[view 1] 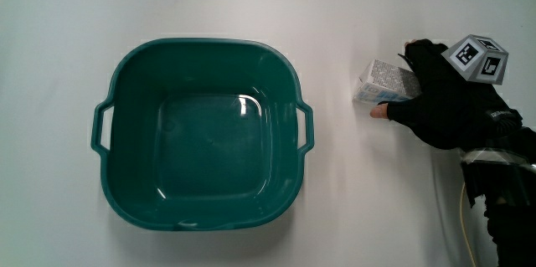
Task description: Pick milk from desk
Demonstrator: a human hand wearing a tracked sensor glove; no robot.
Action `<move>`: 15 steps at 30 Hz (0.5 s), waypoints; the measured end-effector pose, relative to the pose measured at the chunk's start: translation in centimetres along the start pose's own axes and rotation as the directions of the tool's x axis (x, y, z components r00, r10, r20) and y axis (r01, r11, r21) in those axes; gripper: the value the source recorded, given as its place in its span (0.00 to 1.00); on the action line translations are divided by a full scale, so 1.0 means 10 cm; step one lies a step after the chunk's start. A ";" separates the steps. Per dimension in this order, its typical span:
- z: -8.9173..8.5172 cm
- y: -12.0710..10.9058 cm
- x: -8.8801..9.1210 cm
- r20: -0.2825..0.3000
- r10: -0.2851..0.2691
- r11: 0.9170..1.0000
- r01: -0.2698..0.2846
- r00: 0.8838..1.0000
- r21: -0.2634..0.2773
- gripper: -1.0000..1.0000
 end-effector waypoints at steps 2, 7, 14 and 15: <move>0.01 -0.01 -0.01 -0.005 0.000 1.000 0.000 1.000 -0.003 0.74; 0.00 0.00 -0.02 0.001 0.010 1.000 -0.010 1.000 0.005 0.81; 0.01 0.01 0.01 0.000 0.005 1.000 -0.005 1.000 0.007 0.90; 0.02 0.01 0.00 0.006 0.006 1.000 -0.006 1.000 0.018 0.91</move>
